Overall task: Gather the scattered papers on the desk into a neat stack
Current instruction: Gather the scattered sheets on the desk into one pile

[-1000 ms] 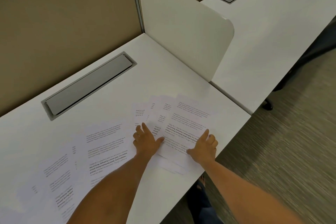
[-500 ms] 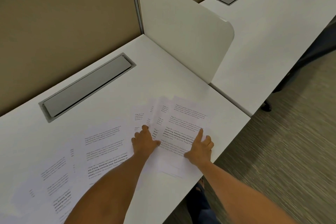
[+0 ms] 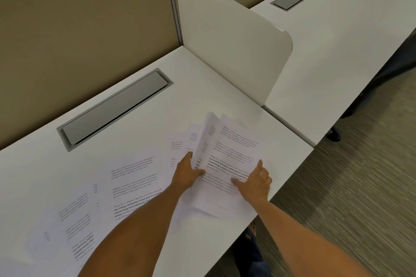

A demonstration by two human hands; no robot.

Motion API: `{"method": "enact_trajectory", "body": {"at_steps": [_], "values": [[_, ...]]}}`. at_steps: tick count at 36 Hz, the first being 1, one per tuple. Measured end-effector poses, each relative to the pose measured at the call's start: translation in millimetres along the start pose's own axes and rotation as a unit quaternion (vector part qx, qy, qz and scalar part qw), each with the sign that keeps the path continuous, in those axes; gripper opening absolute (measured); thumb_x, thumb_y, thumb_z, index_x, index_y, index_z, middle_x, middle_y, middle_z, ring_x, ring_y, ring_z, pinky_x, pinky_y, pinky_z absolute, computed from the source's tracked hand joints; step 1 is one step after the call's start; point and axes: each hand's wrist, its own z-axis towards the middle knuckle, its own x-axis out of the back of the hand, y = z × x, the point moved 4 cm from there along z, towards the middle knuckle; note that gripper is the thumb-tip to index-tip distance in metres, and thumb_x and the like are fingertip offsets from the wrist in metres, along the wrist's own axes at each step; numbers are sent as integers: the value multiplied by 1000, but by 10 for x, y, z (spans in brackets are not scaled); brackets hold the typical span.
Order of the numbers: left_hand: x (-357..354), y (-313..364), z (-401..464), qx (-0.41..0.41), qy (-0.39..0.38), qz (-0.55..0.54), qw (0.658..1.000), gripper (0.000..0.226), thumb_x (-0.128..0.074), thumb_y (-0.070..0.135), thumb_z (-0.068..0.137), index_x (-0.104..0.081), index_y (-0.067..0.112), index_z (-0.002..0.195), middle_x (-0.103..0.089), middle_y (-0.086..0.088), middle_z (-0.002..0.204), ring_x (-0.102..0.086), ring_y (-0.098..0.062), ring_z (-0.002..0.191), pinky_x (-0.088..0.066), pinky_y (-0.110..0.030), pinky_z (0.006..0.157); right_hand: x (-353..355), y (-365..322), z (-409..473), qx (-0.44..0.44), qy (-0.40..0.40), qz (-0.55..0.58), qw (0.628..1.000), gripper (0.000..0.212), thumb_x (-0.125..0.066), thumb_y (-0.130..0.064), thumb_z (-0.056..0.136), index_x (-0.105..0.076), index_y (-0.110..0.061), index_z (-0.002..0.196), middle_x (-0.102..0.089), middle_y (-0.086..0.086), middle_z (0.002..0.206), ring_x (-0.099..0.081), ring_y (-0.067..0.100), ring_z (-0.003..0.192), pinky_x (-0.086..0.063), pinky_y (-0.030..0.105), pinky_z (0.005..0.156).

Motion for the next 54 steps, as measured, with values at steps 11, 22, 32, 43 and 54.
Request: {"method": "enact_trajectory", "body": {"at_steps": [11, 22, 32, 43, 54], "values": [[252, 305, -165, -45, -39, -135, 989, 57, -82, 8, 74, -55, 16, 123, -70, -6, 117, -70, -20, 100, -60, -32, 81, 209, 102, 105, -103, -111, 499, 853, 119, -85, -45, 73, -8, -18, 160, -42, 12, 156, -45, 31, 138, -35, 47, 117], [466, 407, -320, -56, -51, -174, 982, 65, -87, 16, 69, -55, 13, 126, -70, -7, 121, -69, -23, 107, -56, -45, 94, 364, -70, -2, -36, -187, 605, 773, 51, -83, -13, 76, -66, -11, 124, -75, 11, 118, -74, 31, 104, -62, 48, 81], [451, 151, -477, -11, -36, -126, 991, 56, -81, 18, 77, -54, 13, 126, -67, -7, 120, -67, -24, 103, -58, -37, 88, 242, -118, -182, -31, -186, 466, 864, 64, -89, -13, 72, -58, -18, 127, -73, 3, 118, -70, 29, 106, -61, 47, 83], [568, 209, -470, -78, 60, -87, 991, 34, -76, 25, 82, -60, 18, 112, -70, 3, 110, -69, -15, 98, -60, -29, 81, 317, -404, -204, 47, -139, 439, 887, 32, -68, -17, 95, -65, -23, 126, -74, -1, 117, -70, 25, 108, -58, 50, 94], [574, -16, -319, 18, 124, 55, 991, 25, -73, 27, 81, -56, 20, 64, -63, 3, 67, -58, -10, 57, -46, -26, 55, 104, -458, -207, -16, -104, 343, 934, 21, -66, -10, 93, -68, -20, 111, -72, -4, 96, -68, 20, 88, -56, 29, 64]]}}
